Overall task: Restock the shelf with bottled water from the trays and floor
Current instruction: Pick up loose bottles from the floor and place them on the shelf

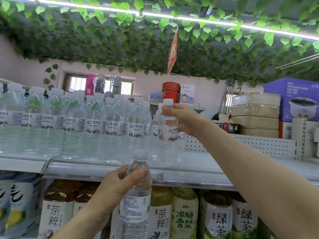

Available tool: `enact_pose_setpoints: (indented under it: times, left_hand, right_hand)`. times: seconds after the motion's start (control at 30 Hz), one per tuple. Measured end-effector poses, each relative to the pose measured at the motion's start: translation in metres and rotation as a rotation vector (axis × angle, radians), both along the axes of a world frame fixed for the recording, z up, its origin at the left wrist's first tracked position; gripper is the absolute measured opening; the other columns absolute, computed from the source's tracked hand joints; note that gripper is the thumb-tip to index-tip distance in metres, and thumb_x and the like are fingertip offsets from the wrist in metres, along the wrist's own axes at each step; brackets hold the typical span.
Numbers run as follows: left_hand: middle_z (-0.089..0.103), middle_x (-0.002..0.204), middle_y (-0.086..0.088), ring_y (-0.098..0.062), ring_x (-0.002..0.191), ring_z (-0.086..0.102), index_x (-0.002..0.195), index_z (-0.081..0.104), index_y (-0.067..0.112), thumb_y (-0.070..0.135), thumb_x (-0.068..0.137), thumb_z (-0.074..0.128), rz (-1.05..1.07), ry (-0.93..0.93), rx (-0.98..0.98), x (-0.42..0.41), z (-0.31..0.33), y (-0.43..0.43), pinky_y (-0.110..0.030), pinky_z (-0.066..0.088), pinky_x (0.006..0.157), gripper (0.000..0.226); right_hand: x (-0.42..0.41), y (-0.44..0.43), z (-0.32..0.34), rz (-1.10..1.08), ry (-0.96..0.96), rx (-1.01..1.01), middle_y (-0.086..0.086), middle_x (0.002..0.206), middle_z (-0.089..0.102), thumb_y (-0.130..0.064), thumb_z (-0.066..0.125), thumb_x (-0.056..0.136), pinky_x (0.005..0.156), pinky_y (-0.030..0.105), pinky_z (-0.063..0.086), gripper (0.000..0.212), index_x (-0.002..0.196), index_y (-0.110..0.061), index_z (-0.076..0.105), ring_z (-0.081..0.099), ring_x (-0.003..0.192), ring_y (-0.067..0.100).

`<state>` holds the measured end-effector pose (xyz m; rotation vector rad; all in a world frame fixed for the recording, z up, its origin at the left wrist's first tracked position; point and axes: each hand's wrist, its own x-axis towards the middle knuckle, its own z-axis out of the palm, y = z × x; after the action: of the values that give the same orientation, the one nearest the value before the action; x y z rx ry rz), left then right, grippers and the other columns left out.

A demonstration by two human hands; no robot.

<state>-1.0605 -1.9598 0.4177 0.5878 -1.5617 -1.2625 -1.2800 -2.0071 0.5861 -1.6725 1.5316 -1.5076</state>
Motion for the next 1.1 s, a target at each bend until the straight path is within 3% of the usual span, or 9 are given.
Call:
enact_pose_setpoints:
  times: [0.13, 0.23, 0.3, 0.4, 0.57, 0.73, 0.83, 0.93, 1.1]
  left_hand:
    - [0.077, 0.098, -0.010, -0.023, 0.094, 0.074, 0.094, 0.079, 0.014, 0.065, 0.047, 0.081, -0.010, 0.018, 0.007, -0.002, 0.001, -0.004, -0.040, 0.048, 0.095, 0.069]
    - [0.077, 0.095, -0.009, -0.020, 0.090, 0.074, 0.090, 0.080, 0.016, 0.068, 0.037, 0.083, -0.007, 0.031, 0.006, -0.004, 0.001, -0.005, -0.036, 0.048, 0.085, 0.074]
    - [0.077, 0.095, -0.011, -0.022, 0.091, 0.074, 0.092, 0.079, 0.012, 0.063, 0.040, 0.082, -0.010, 0.035, 0.008, -0.004, 0.001, -0.004, -0.036, 0.047, 0.084, 0.073]
    - [0.077, 0.097, -0.012, -0.022, 0.096, 0.073, 0.094, 0.079, 0.010, 0.061, 0.048, 0.080, -0.030, 0.017, -0.003, -0.003, 0.001, -0.003, -0.036, 0.046, 0.090, 0.069]
    - [0.077, 0.095, -0.008, -0.017, 0.094, 0.072, 0.090, 0.079, 0.010, 0.068, 0.048, 0.076, 0.014, -0.026, -0.029, 0.001, -0.003, -0.005, -0.035, 0.045, 0.091, 0.072]
    - [0.077, 0.095, -0.010, -0.019, 0.092, 0.073, 0.093, 0.076, 0.007, 0.069, 0.046, 0.078, 0.034, -0.020, -0.020, 0.004, -0.005, -0.007, -0.033, 0.045, 0.084, 0.078]
    - [0.077, 0.094, -0.008, -0.016, 0.088, 0.074, 0.094, 0.078, 0.007, 0.078, 0.028, 0.081, 0.053, 0.005, 0.002, 0.002, -0.005, -0.008, -0.033, 0.046, 0.084, 0.097]
    - [0.078, 0.094, -0.006, -0.014, 0.088, 0.074, 0.095, 0.078, 0.008, 0.082, 0.021, 0.080, 0.053, 0.001, 0.007, -0.001, -0.005, -0.009, -0.033, 0.047, 0.084, 0.105]
    - [0.077, 0.095, -0.010, -0.020, 0.089, 0.074, 0.097, 0.076, 0.008, 0.067, 0.043, 0.080, 0.032, 0.000, 0.004, -0.005, -0.003, -0.011, -0.034, 0.046, 0.084, 0.080]
  right_hand:
    - [-0.004, -0.006, -0.004, -0.080, -0.040, -0.078, 0.006, 0.132, 0.063, -0.048, 0.083, 0.079, 0.084, 0.048, 0.054, 0.060, 0.127, -0.019, 0.061, 0.061, 0.117, 0.031]
    - [0.002, -0.013, -0.009, -0.090, -0.097, -0.150, 0.007, 0.129, 0.063, -0.045, 0.087, 0.075, 0.098, 0.056, 0.052, 0.067, 0.128, -0.015, 0.061, 0.060, 0.118, 0.032]
    - [0.007, -0.018, -0.010, -0.106, -0.097, -0.208, 0.007, 0.124, 0.066, -0.043, 0.088, 0.074, 0.104, 0.054, 0.050, 0.064, 0.125, -0.012, 0.065, 0.062, 0.116, 0.029]
    - [0.013, -0.025, -0.012, -0.145, -0.043, -0.228, 0.005, 0.121, 0.068, -0.049, 0.087, 0.073, 0.104, 0.047, 0.050, 0.065, 0.122, -0.010, 0.067, 0.063, 0.113, 0.026]
    - [0.016, -0.034, -0.012, -0.167, 0.000, -0.236, 0.009, 0.120, 0.070, -0.058, 0.087, 0.067, 0.102, 0.052, 0.052, 0.077, 0.123, -0.009, 0.067, 0.065, 0.109, 0.026]
    - [0.012, -0.038, -0.011, -0.188, 0.065, -0.250, 0.002, 0.111, 0.067, -0.060, 0.084, 0.070, 0.101, 0.048, 0.052, 0.071, 0.116, -0.009, 0.067, 0.063, 0.107, 0.025]
    - [0.012, -0.041, -0.008, -0.243, 0.157, -0.253, -0.002, 0.092, 0.060, -0.064, 0.081, 0.071, 0.092, 0.046, 0.055, 0.059, 0.093, -0.014, 0.057, 0.057, 0.086, 0.018]
    - [0.011, -0.039, -0.006, -0.276, 0.198, -0.254, -0.002, 0.079, 0.055, -0.062, 0.081, 0.073, 0.083, 0.045, 0.055, 0.055, 0.086, -0.016, 0.055, 0.052, 0.074, 0.015]
    - [0.011, -0.037, -0.006, -0.328, 0.273, -0.252, -0.001, 0.074, 0.053, -0.069, 0.075, 0.075, 0.069, 0.036, 0.047, 0.059, 0.084, -0.014, 0.055, 0.050, 0.068, 0.016]
